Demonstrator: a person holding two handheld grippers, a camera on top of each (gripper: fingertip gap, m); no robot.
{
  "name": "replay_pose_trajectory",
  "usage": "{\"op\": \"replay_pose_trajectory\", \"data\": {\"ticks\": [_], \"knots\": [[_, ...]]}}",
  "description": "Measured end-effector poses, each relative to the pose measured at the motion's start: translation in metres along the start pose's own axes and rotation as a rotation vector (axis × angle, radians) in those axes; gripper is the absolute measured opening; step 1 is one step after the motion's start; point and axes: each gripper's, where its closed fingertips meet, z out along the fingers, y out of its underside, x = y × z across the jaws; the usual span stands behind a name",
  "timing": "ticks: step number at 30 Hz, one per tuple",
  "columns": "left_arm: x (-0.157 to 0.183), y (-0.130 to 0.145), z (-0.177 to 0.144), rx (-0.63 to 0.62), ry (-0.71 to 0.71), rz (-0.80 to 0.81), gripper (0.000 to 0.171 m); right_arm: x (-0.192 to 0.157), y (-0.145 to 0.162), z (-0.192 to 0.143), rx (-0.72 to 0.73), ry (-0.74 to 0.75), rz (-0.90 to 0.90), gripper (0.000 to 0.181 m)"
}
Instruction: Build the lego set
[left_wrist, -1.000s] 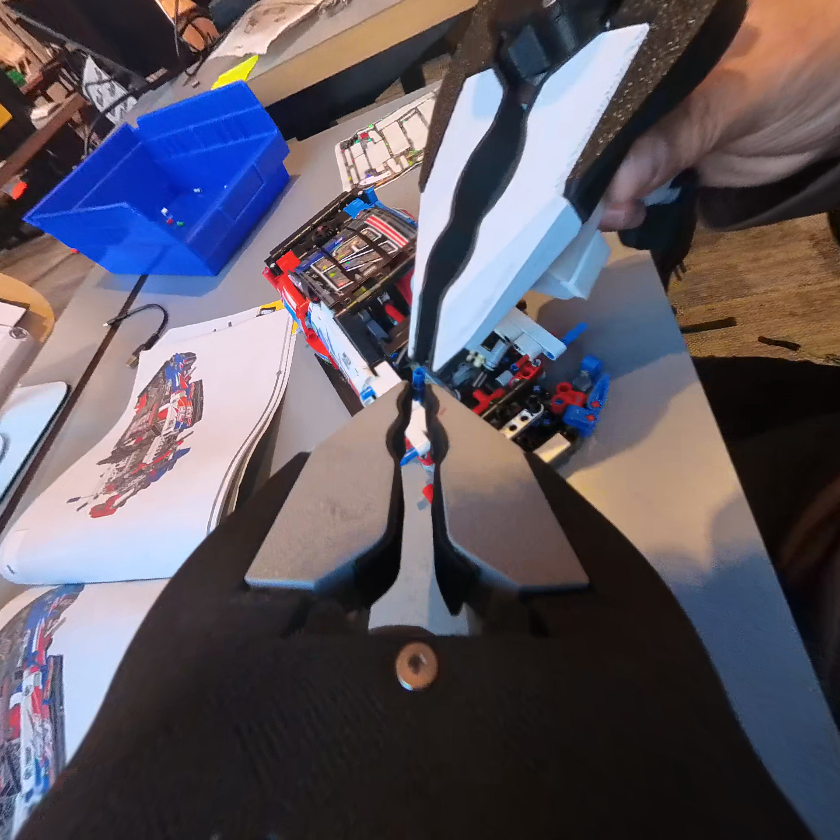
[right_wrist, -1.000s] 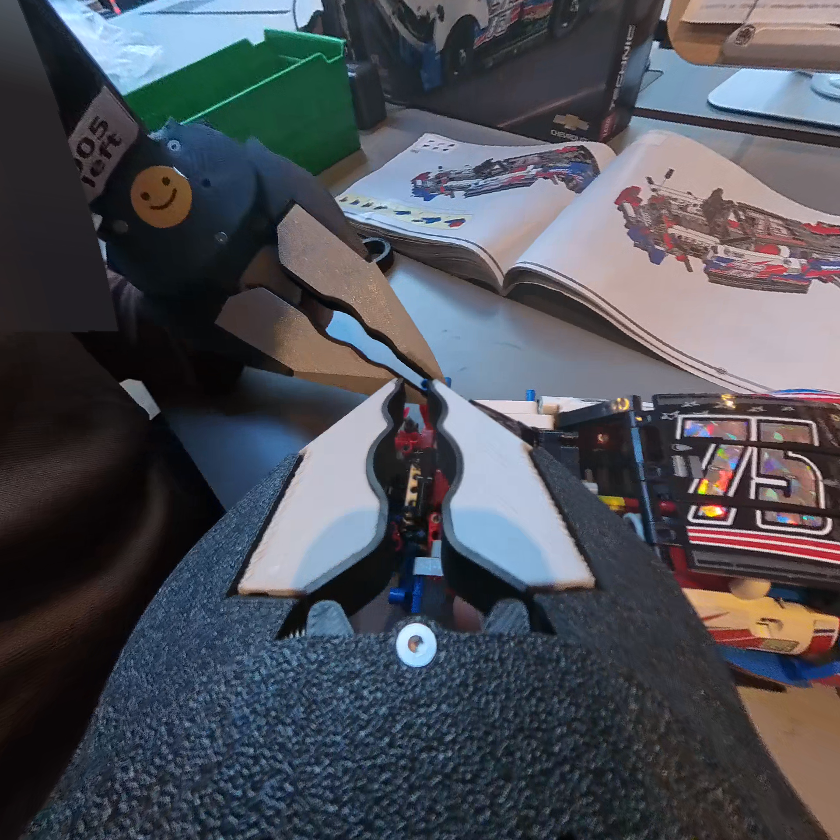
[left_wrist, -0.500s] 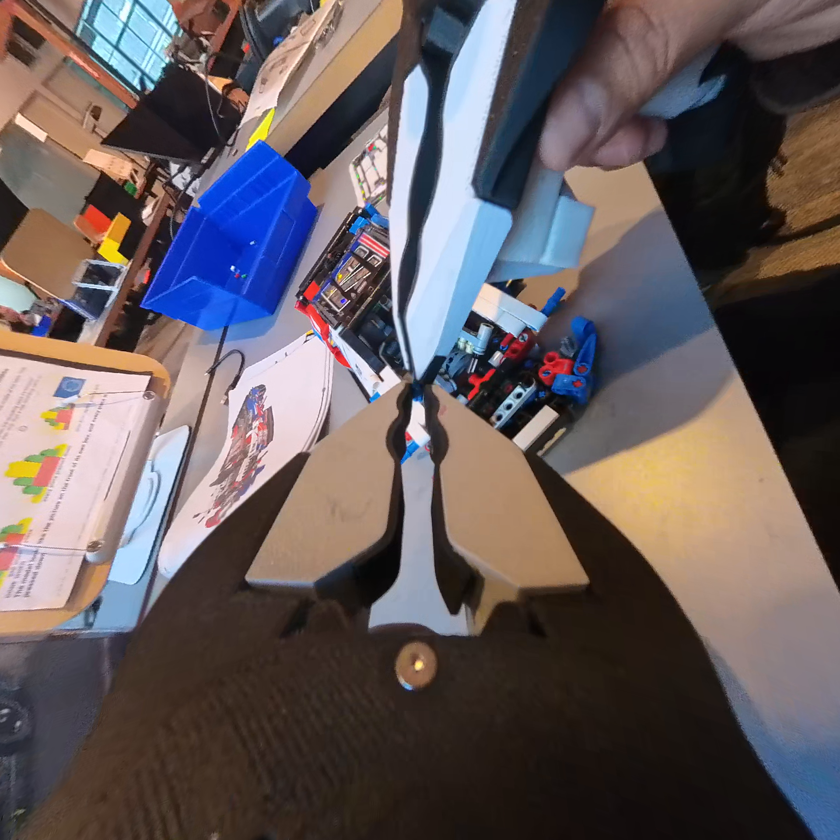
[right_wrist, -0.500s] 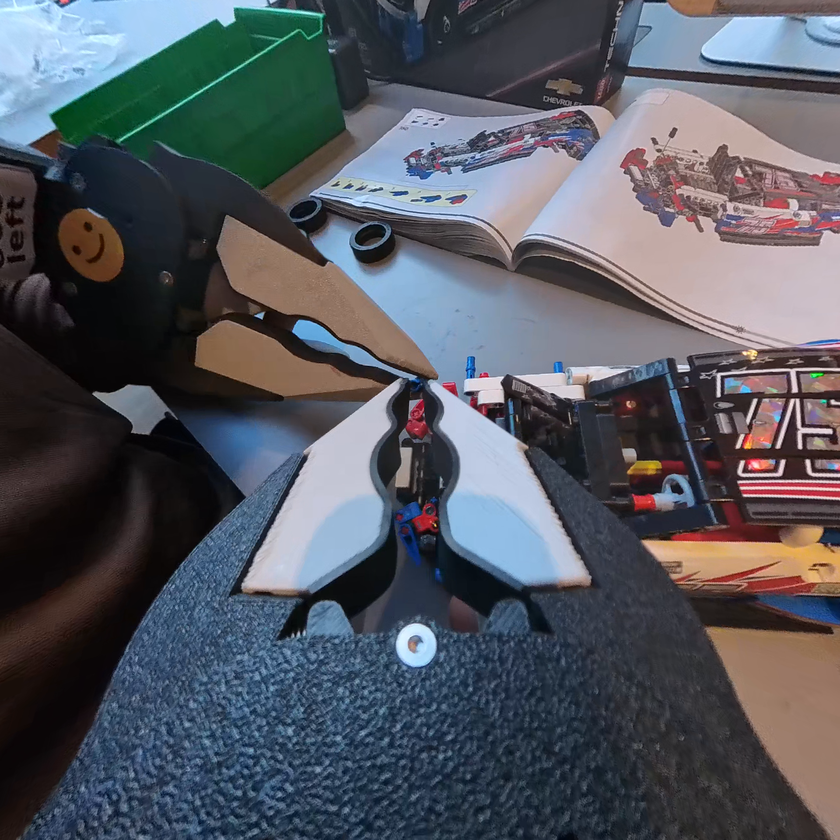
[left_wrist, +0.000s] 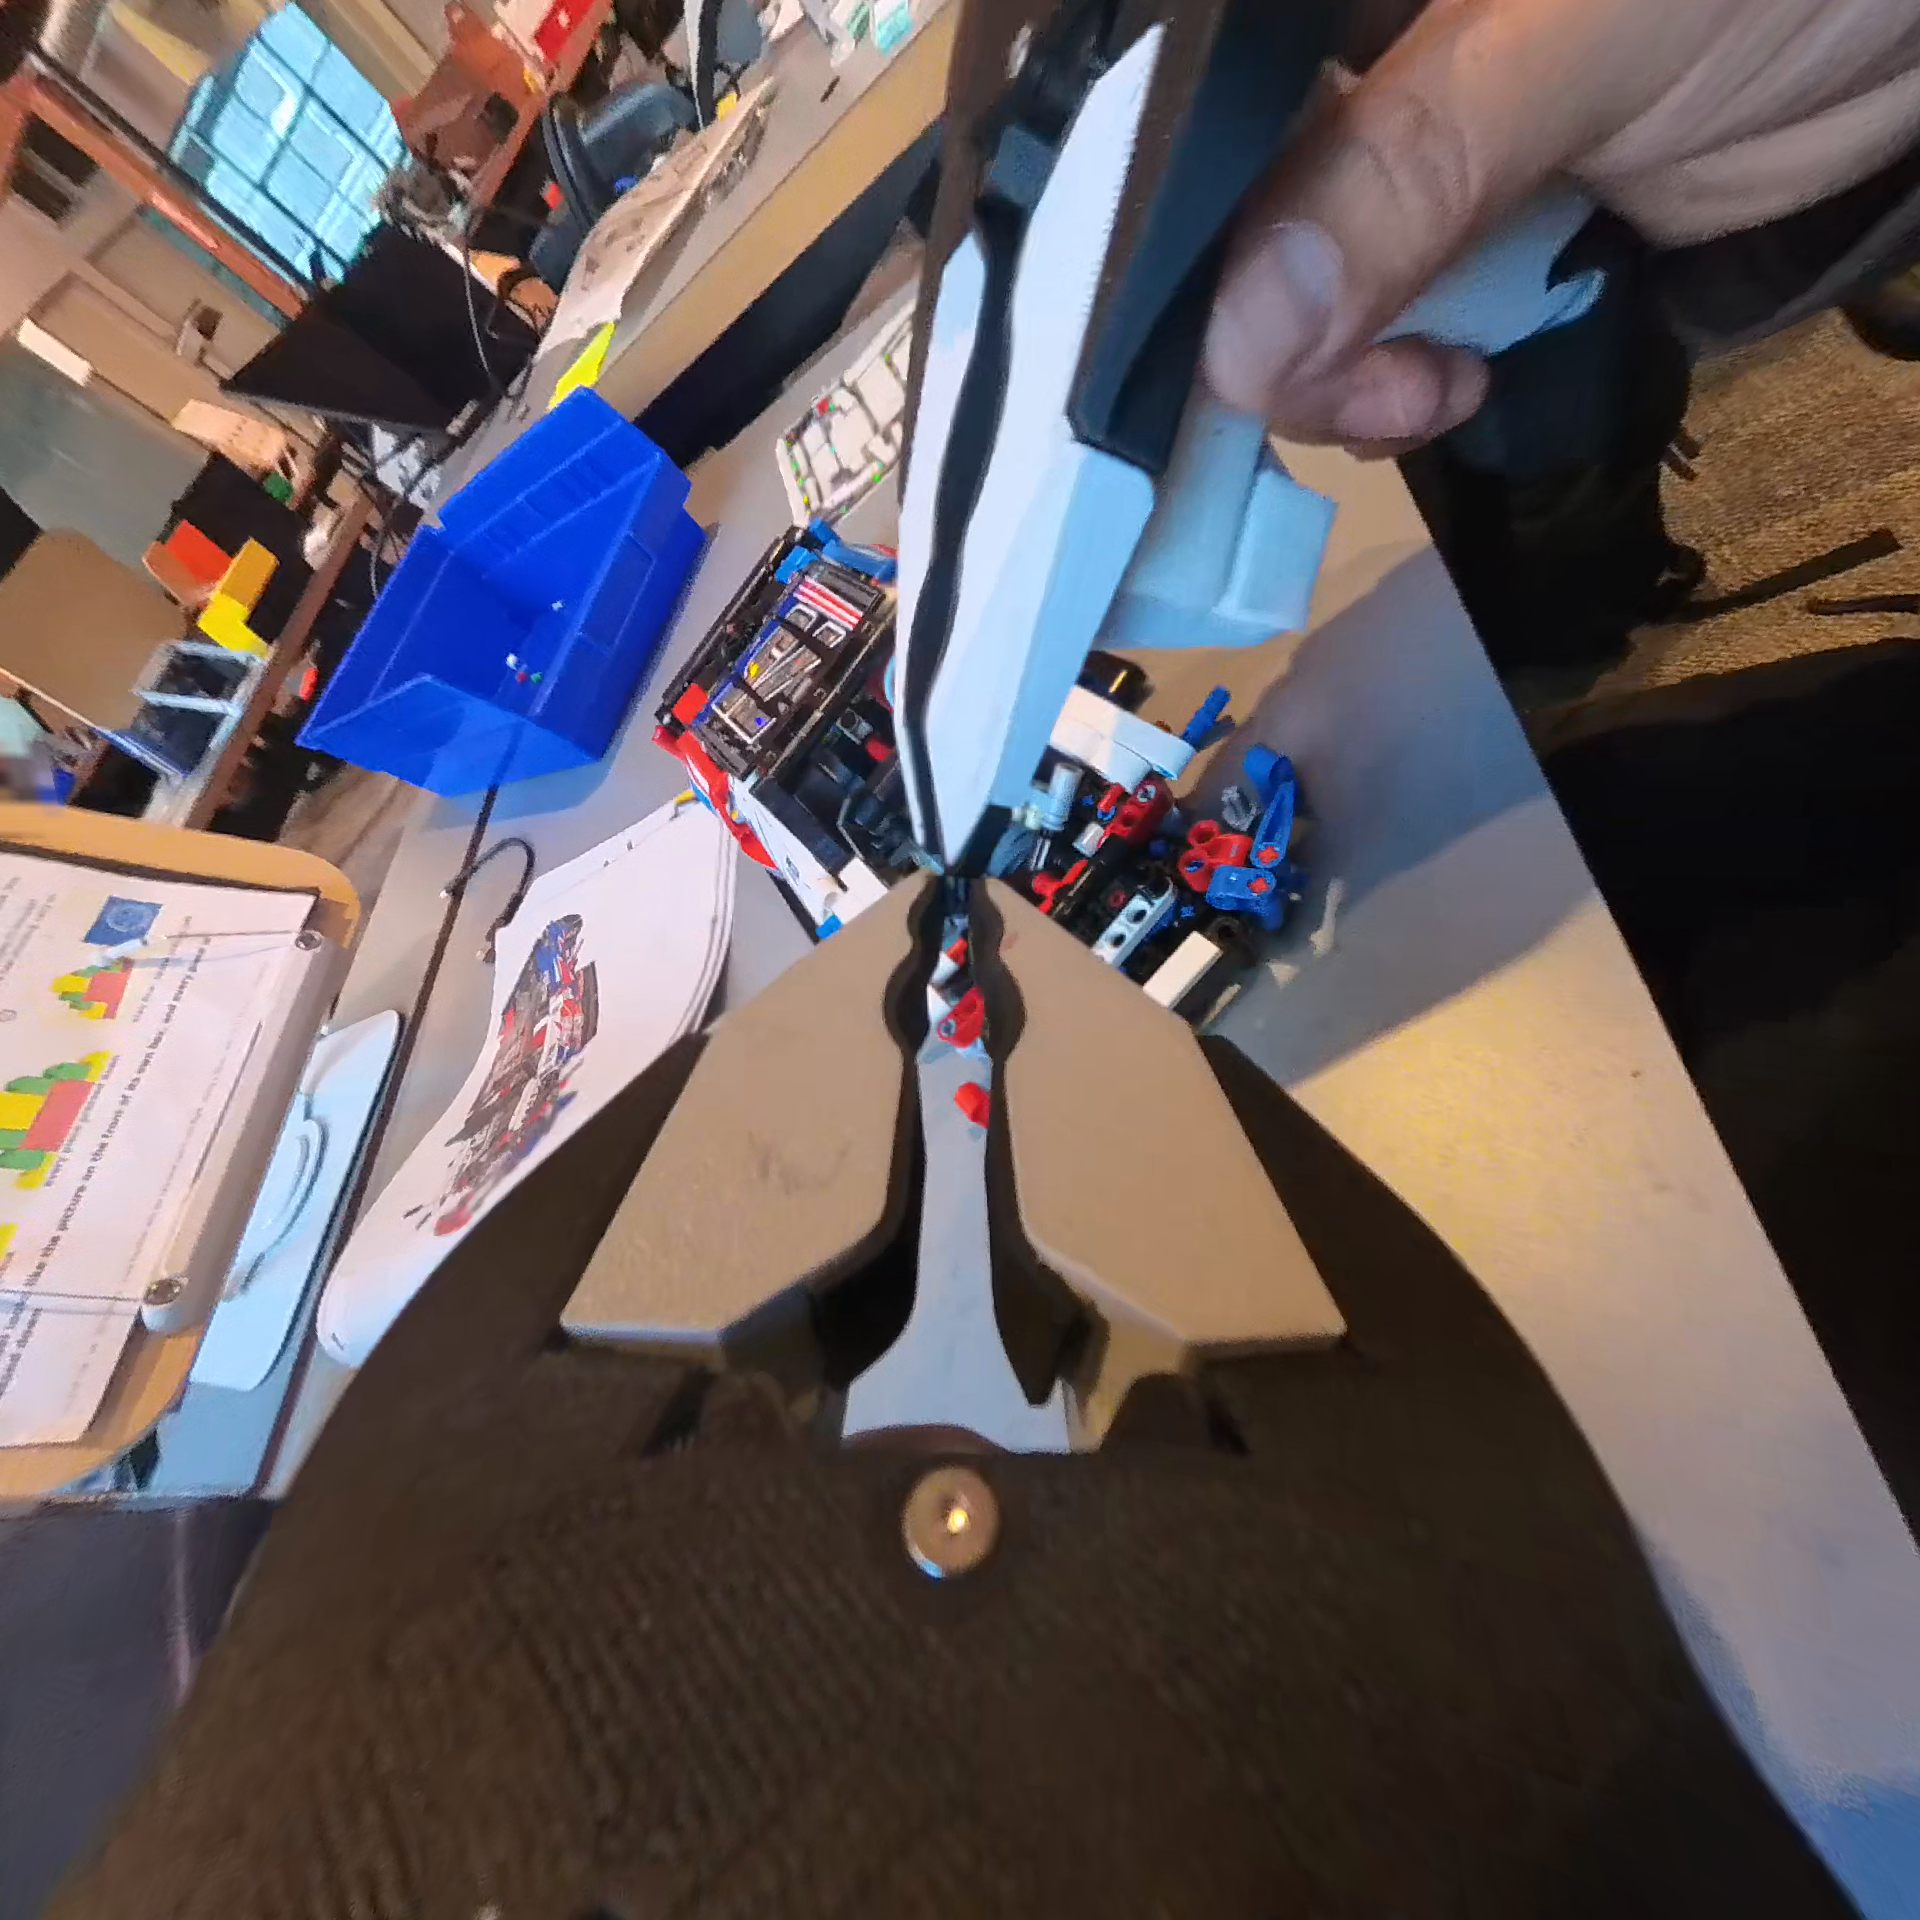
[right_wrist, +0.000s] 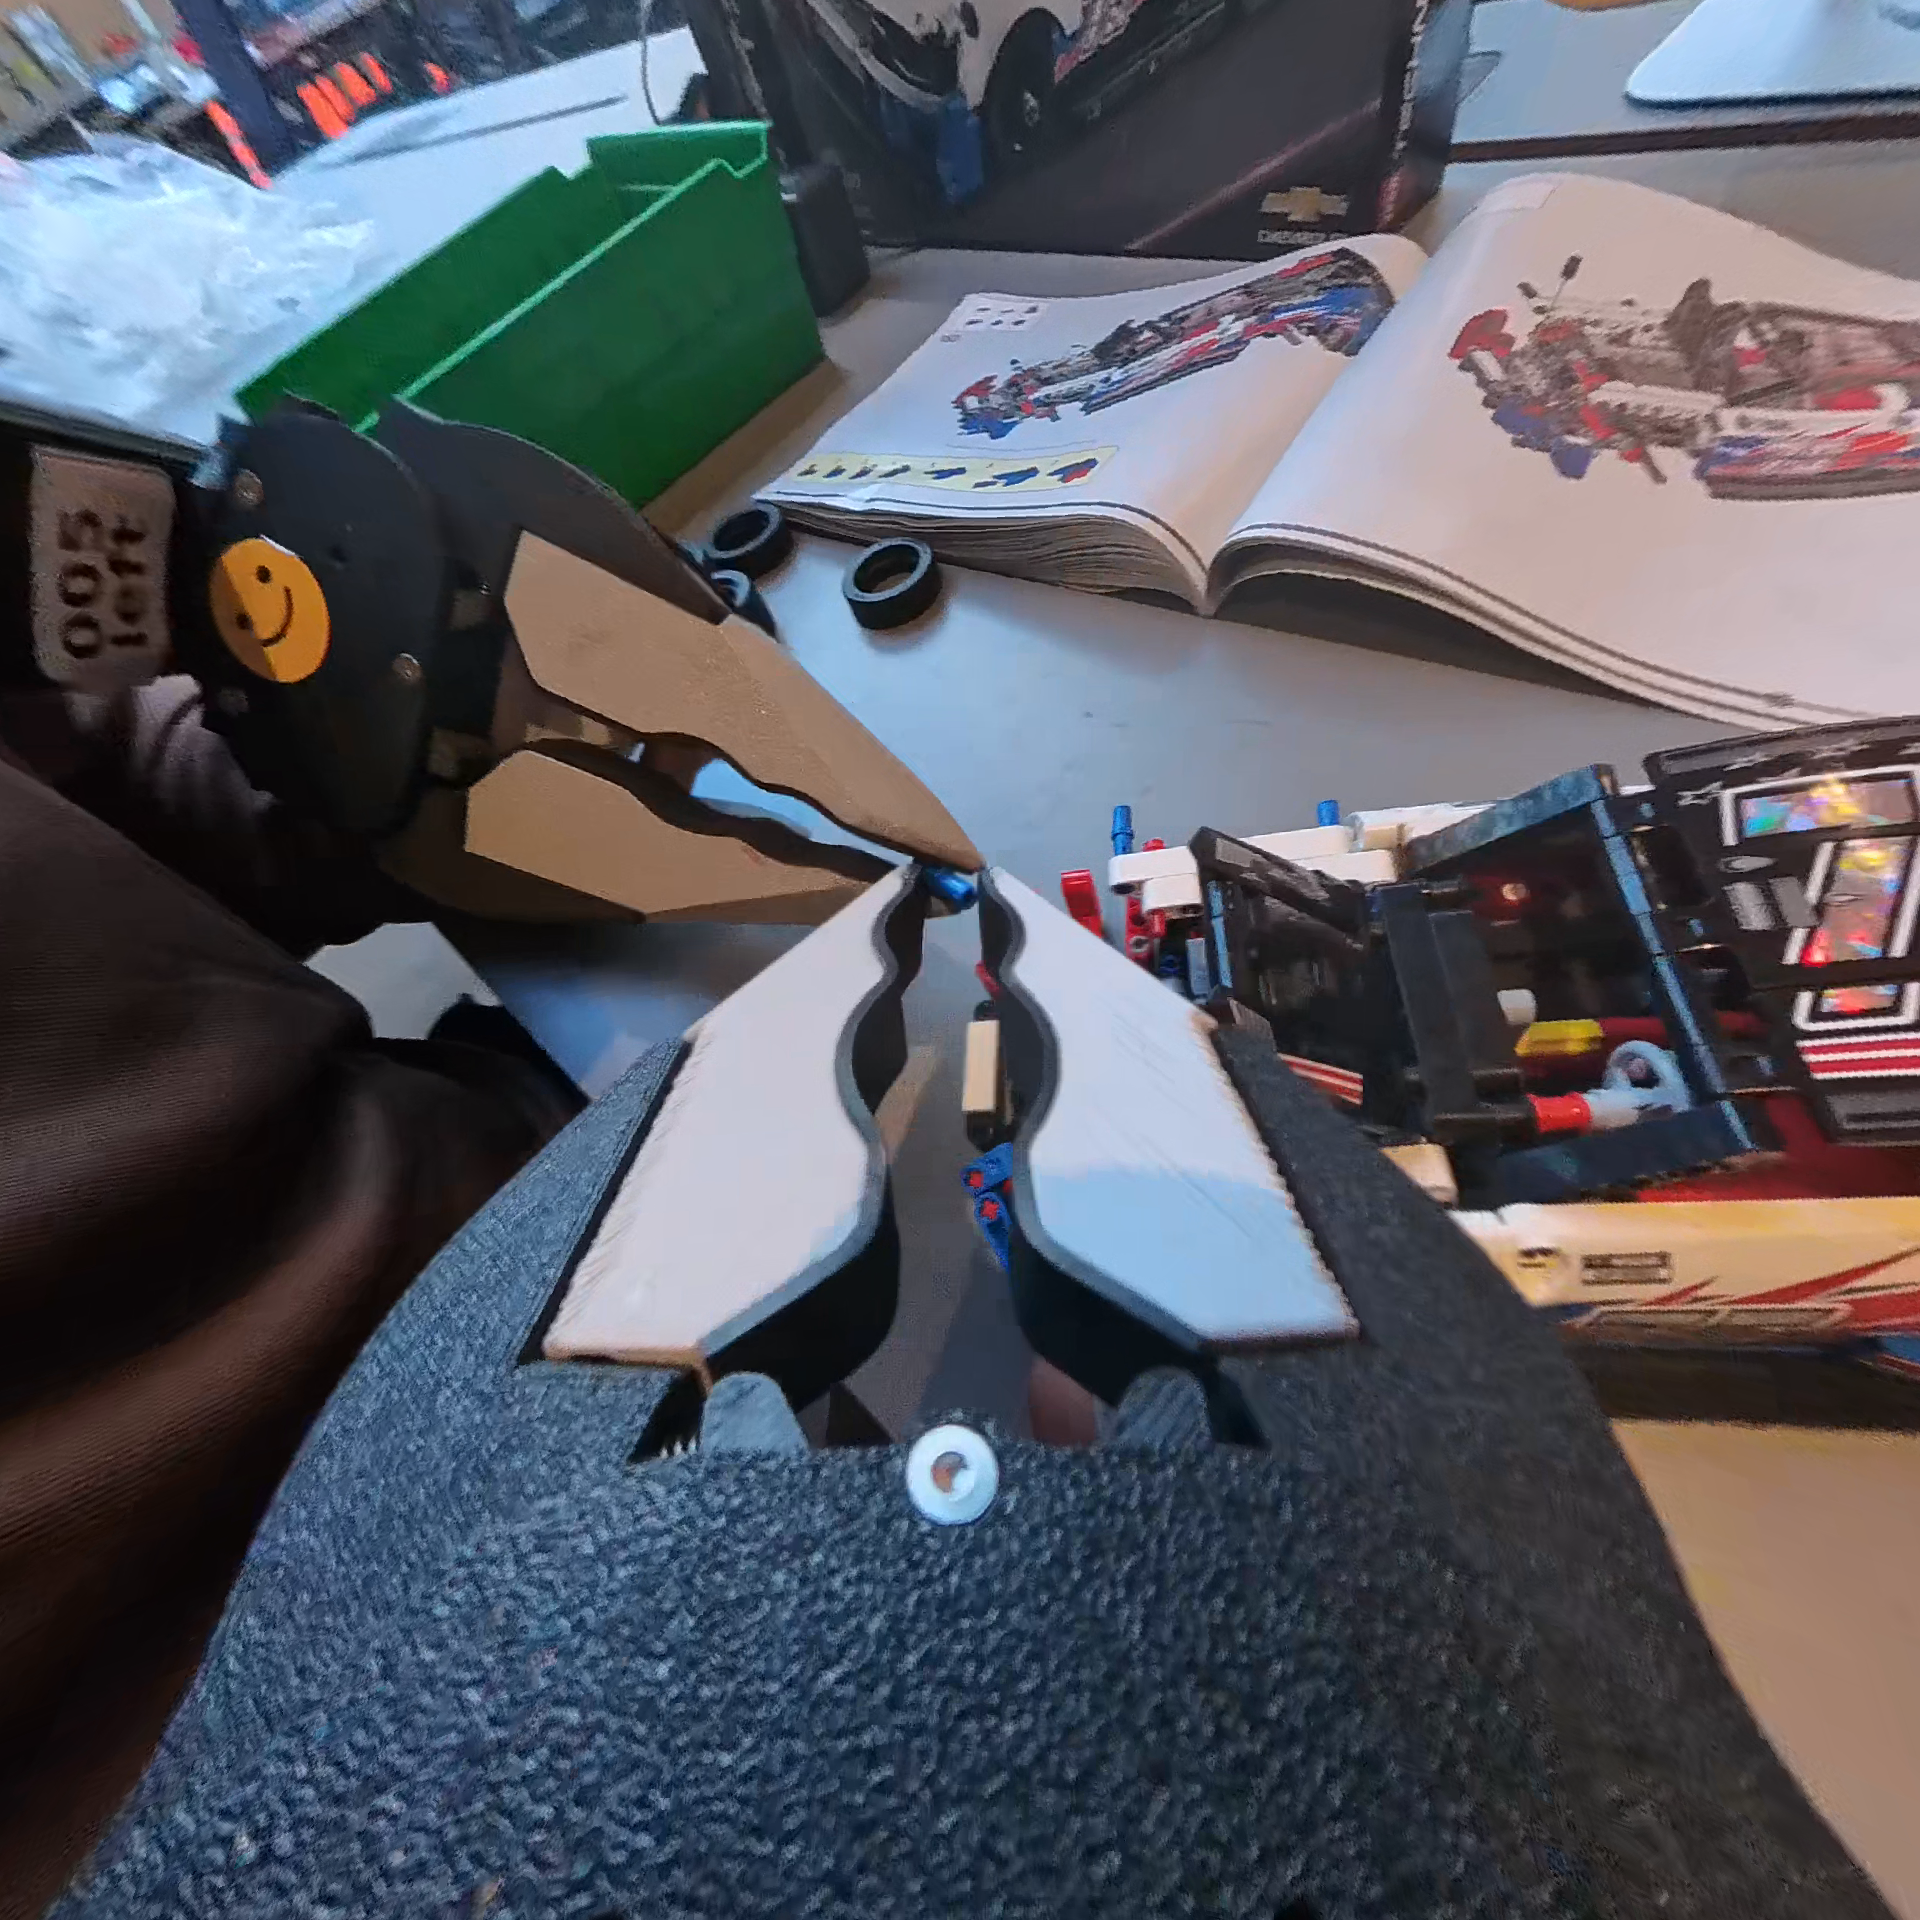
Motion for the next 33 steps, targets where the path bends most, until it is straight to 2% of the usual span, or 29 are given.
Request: {"op": "replay_pose_trajectory", "data": {"ticks": [4,8,15,18,21,24,26,29,33], "knots": [[0.003,-0.006,-0.004,0.074,0.008,0.034,0.002,-0.008,-0.001,-0.003,0.009,-0.085,0.038,0.009],[0.002,-0.014,-0.01,0.173,0.036,-0.025,0.001,-0.015,-0.006,-0.01,0.053,-0.15,0.068,0.01],[-0.001,-0.022,-0.014,0.26,0.041,-0.075,0.001,-0.017,-0.01,-0.016,0.079,-0.154,0.045,0.005],[-0.002,-0.018,-0.012,0.247,0.049,-0.099,0.001,-0.008,-0.013,-0.026,0.078,-0.098,0.014,0.007],[0.0,-0.008,-0.006,0.197,0.078,-0.139,0.001,0.014,-0.021,-0.041,0.084,0.034,-0.042,0.011],[0.001,-0.003,-0.002,0.17,0.095,-0.161,0.001,0.031,-0.013,-0.047,0.002,0.159,-0.12,0.017],[0.004,-0.002,-0.001,0.165,0.114,-0.165,0.001,0.02,-0.009,-0.044,0.001,0.122,-0.14,0.02],[0.008,-0.006,-0.003,0.191,0.134,-0.159,0.002,0.004,0.004,-0.033,-0.005,0.045,-0.093,0.016],[0.014,-0.021,-0.011,0.29,0.166,-0.153,0.002,-0.013,0.008,-0.023,0.042,-0.084,0.017,0.016]]}}
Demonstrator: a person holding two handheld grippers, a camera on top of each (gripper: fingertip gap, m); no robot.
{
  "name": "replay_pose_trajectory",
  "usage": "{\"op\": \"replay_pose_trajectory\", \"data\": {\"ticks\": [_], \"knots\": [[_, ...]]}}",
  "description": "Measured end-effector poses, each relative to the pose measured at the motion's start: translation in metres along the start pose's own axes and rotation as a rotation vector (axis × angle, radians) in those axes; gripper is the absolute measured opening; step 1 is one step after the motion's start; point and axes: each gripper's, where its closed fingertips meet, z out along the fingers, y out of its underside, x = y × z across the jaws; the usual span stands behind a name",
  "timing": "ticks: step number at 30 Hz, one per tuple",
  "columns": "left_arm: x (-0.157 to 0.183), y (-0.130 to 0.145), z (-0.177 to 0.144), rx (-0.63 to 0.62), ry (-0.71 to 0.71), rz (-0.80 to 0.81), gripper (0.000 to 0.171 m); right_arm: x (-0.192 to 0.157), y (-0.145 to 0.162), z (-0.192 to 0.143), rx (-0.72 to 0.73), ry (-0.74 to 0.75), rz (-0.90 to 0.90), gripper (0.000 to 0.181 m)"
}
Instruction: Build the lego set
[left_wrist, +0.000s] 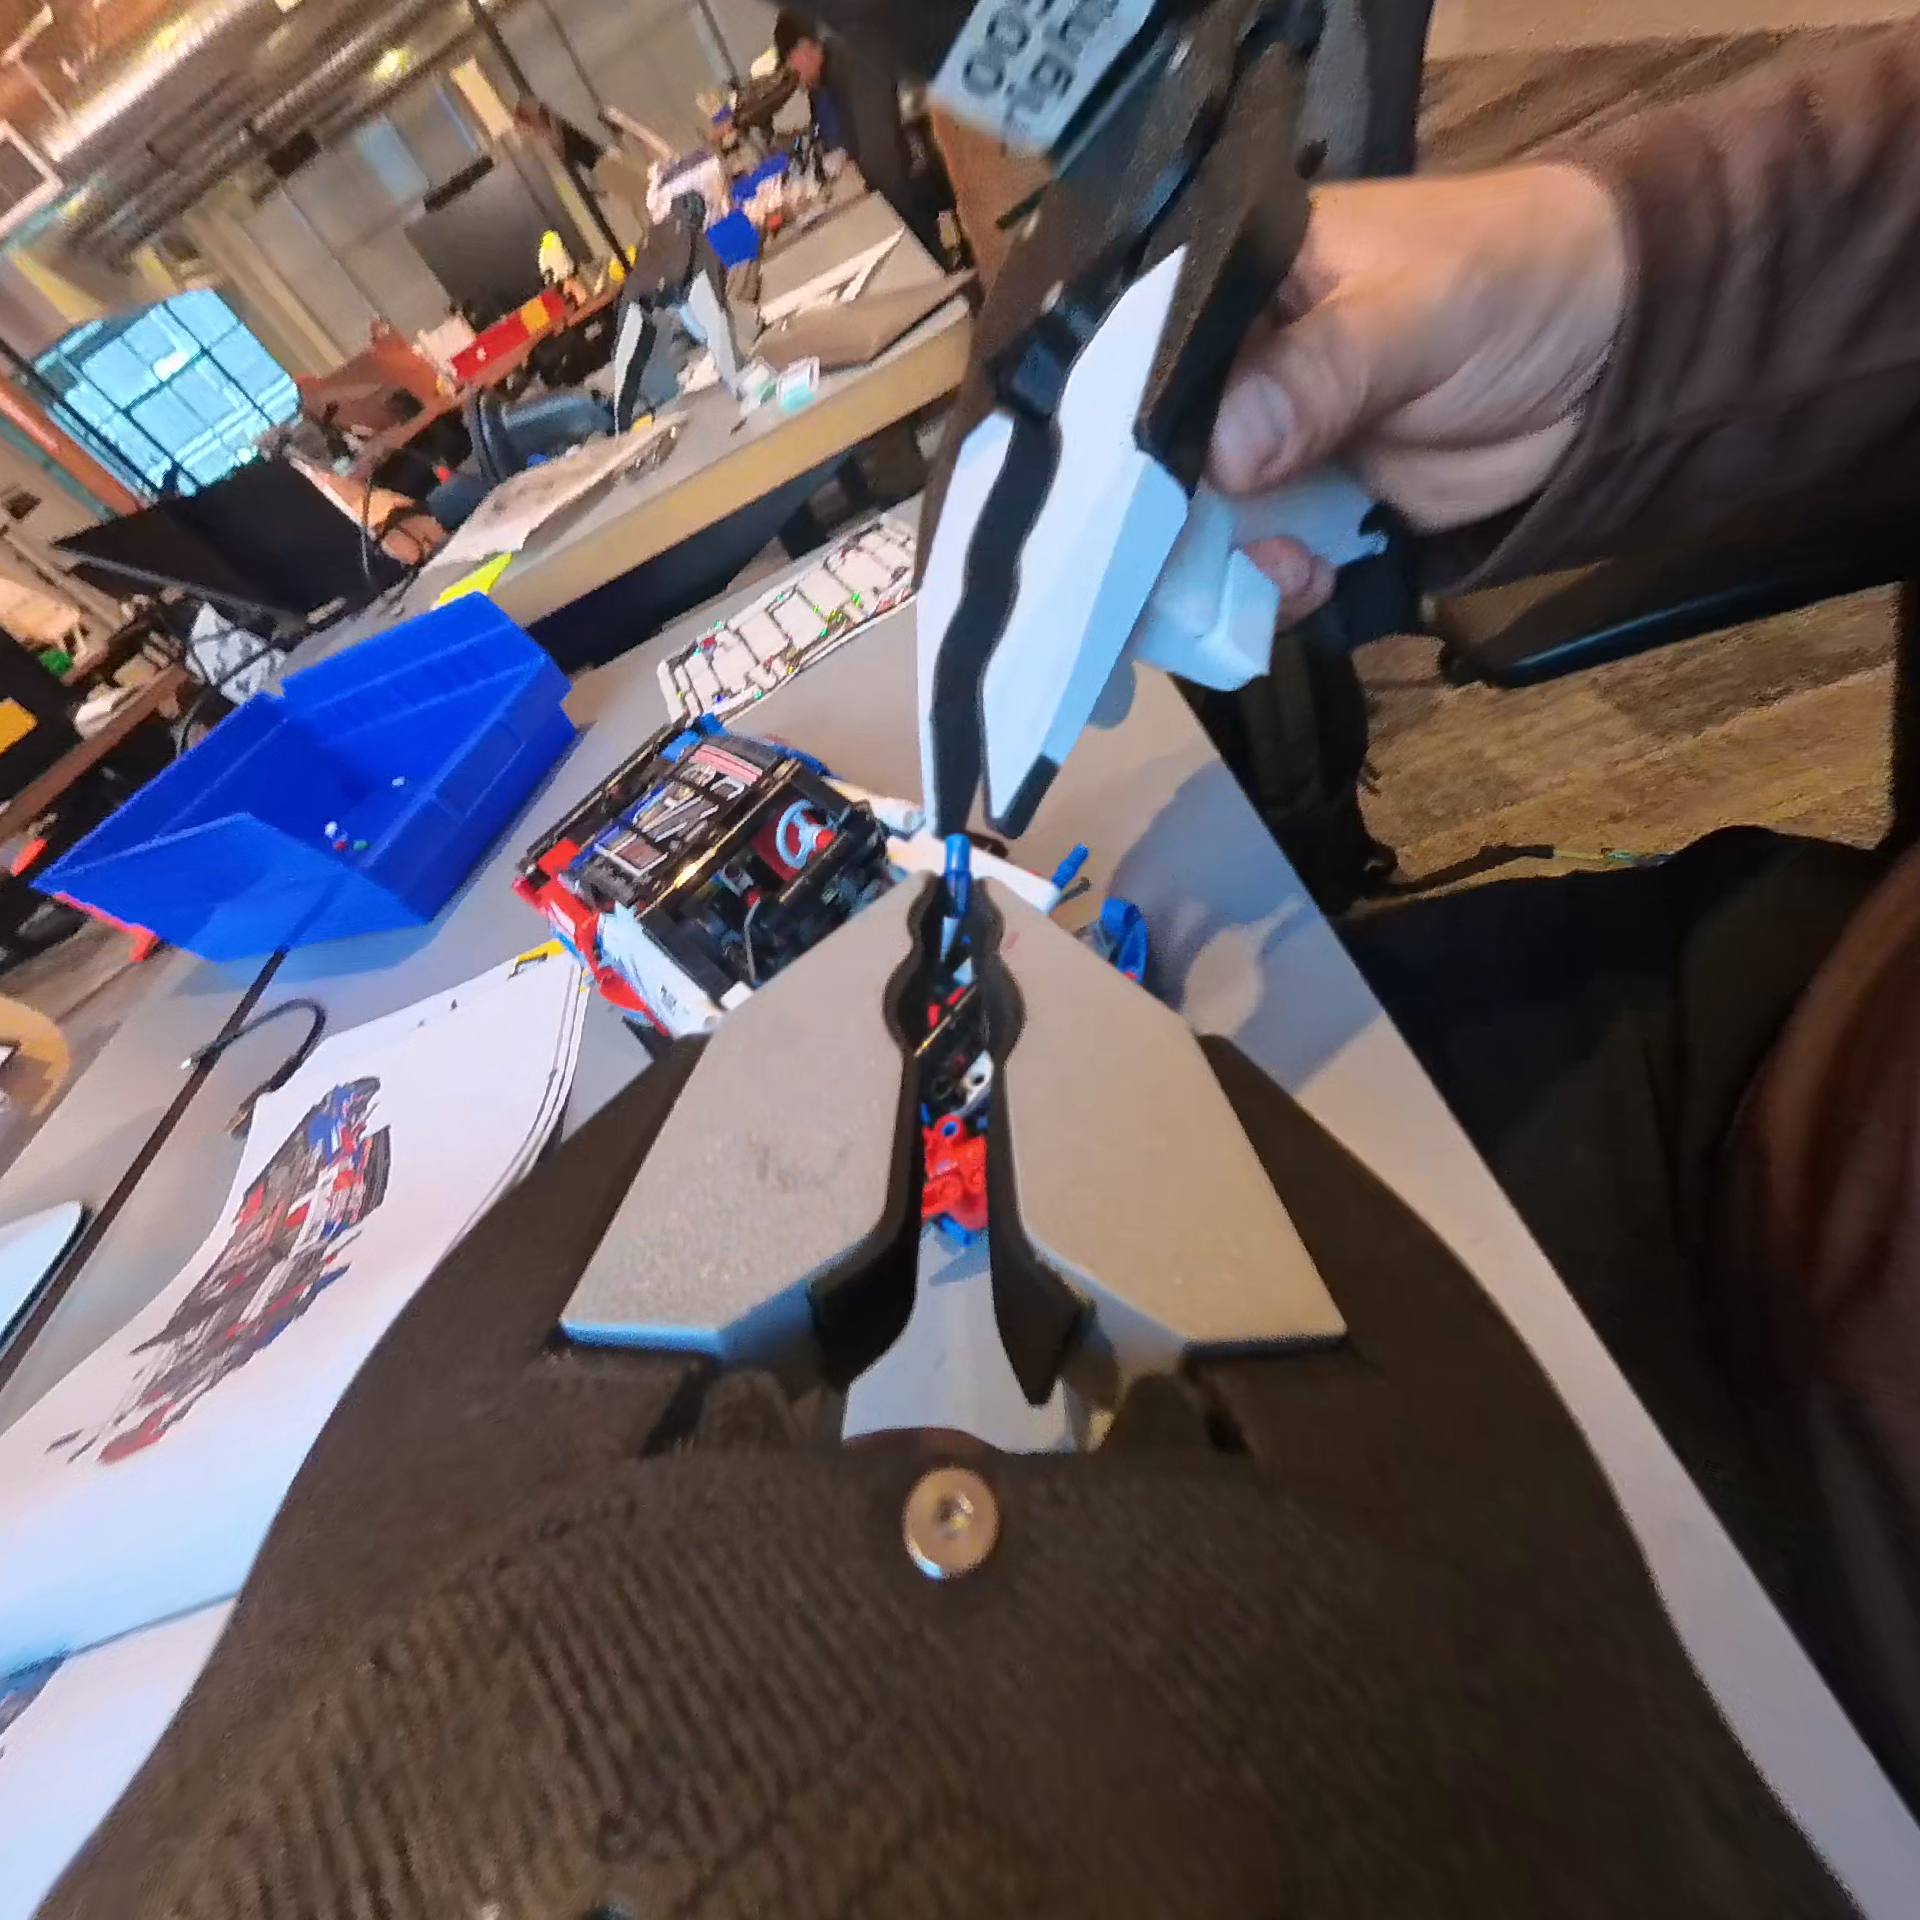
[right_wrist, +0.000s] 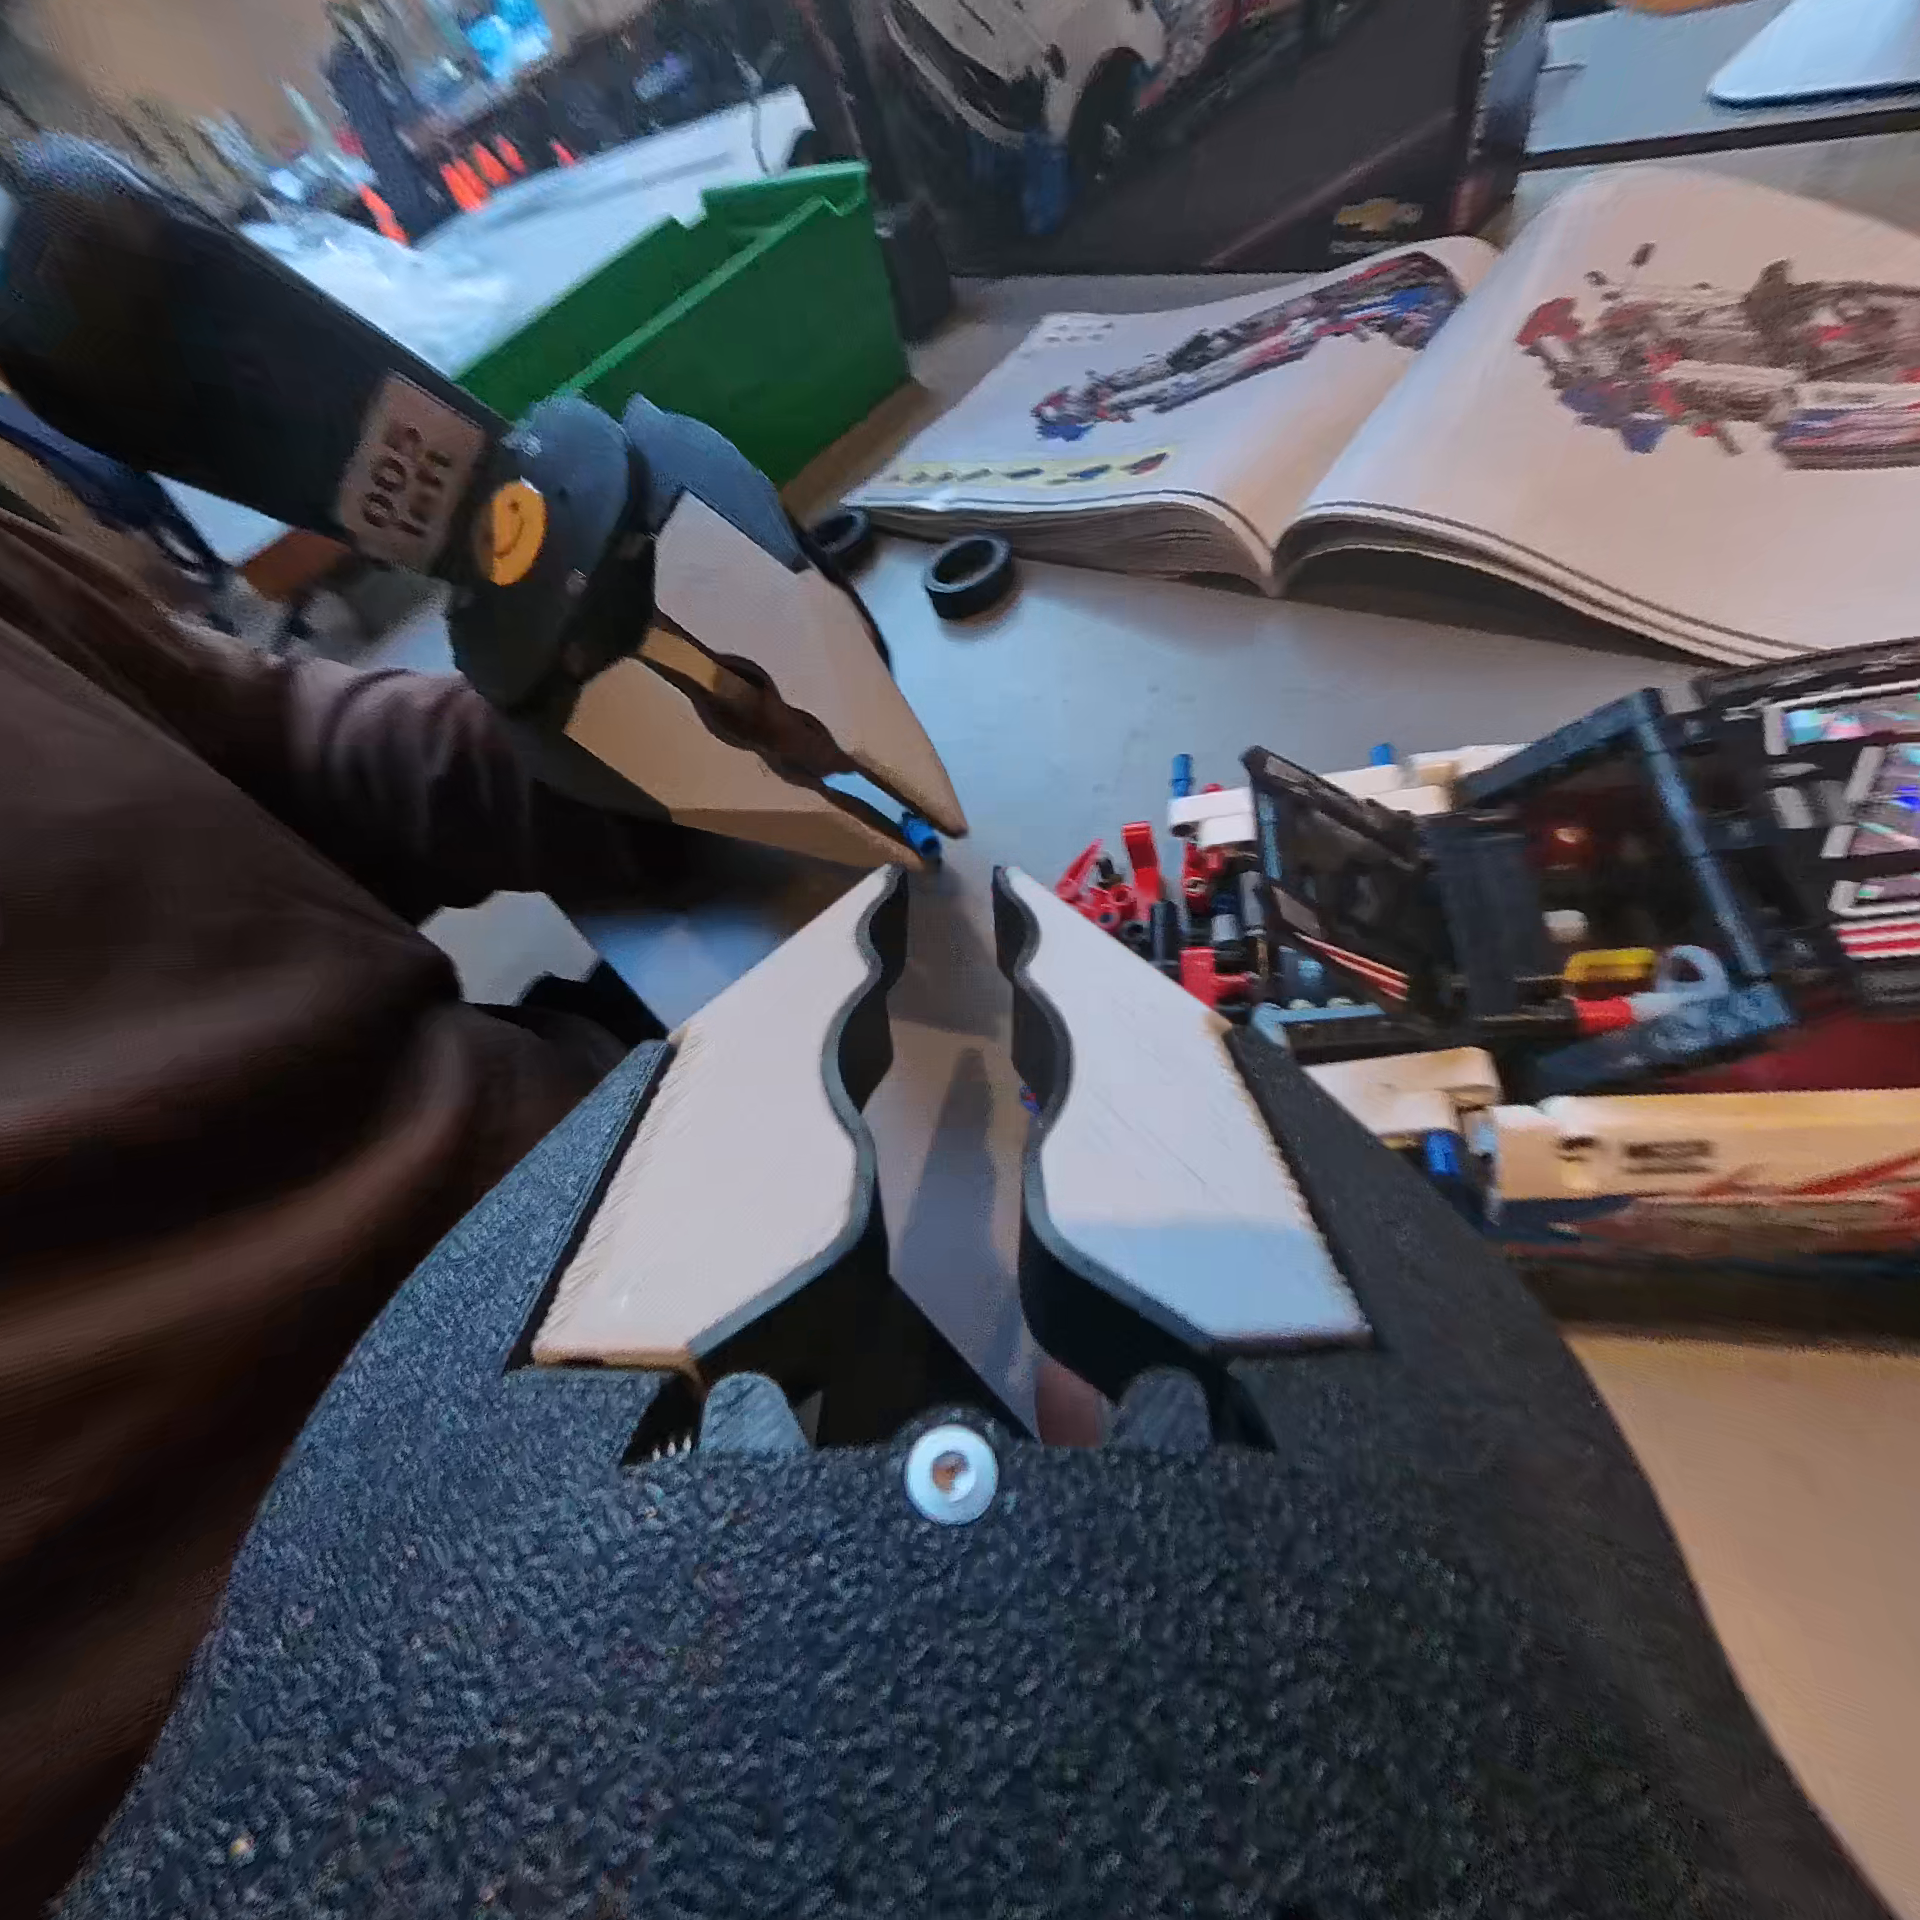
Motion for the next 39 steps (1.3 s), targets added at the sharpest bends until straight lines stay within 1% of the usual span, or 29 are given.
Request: {"op": "replay_pose_trajectory", "data": {"ticks": [2,4,9,12,18,20,22,25,27,29,31,33,35,37,39], "knots": [[0.001,-0.005,-0.001,0.038,-0.001,0.023,0.002,-0.007,-0.004,0.0,0.031,-0.052,0.019,0.016],[0.002,-0.009,-0.002,0.066,-0.011,0.046,0.001,-0.011,-0.005,-0.001,0.029,-0.068,0.011,0.014],[0.005,-0.01,-0.001,0.071,-0.014,0.072,0.002,-0.013,-0.004,0.001,0.004,-0.053,-0.02,0.006],[0.005,-0.01,-0.001,0.068,-0.024,0.09,0.002,-0.013,-0.004,0.002,0.004,-0.057,-0.011,0.005],[0.004,-0.012,-0.002,0.089,-0.02,0.073,0.002,-0.017,-0.006,0.001,0.015,-0.088,-0.008,0.006],[0.005,-0.015,-0.003,0.107,-0.001,0.041,0.002,-0.018,-0.007,0.0,0.018,-0.09,-0.019,0.004],[0.006,-0.013,-0.002,0.1,0.018,-0.007,0.002,-0.017,-0.006,0.0,0.001,-0.07,-0.033,0.004],[0.006,-0.006,0.002,0.058,0.04,-0.055,0.003,-0.011,0.0,0.001,-0.048,-0.017,-0.063,0.004],[0.005,0.002,0.002,0.011,0.04,-0.065,0.003,-0.001,0.005,0.0,-0.084,0.049,-0.078,0.004],[-0.003,0.017,0.0,-0.08,0.024,-0.114,0.011,0.014,0.012,-0.005,-0.124,0.132,-0.084,0.003],[-0.006,0.038,-0.005,-0.178,0.049,-0.232,0.027,0.025,0.018,-0.012,-0.149,0.195,-0.077,0.003],[-0.006,0.052,-0.013,-0.225,0.094,-0.379,0.037,0.029,0.024,-0.019,-0.156,0.211,-0.06,0.004],[-0.006,0.059,-0.019,-0.235,0.141,-0.491,0.038,0.033,0.029,-0.027,-0.154,0.226,-0.039,0.004],[-0.007,0.07,-0.021,-0.279,0.154,-0.537,0.04,0.036,0.034,-0.032,-0.158,0.231,-0.019,0.003],[-0.008,0.082,-0.017,-0.339,0.147,-0.53,0.042,0.036,0.036,-0.033,-0.16,0.225,-0.009,0.004]]}}
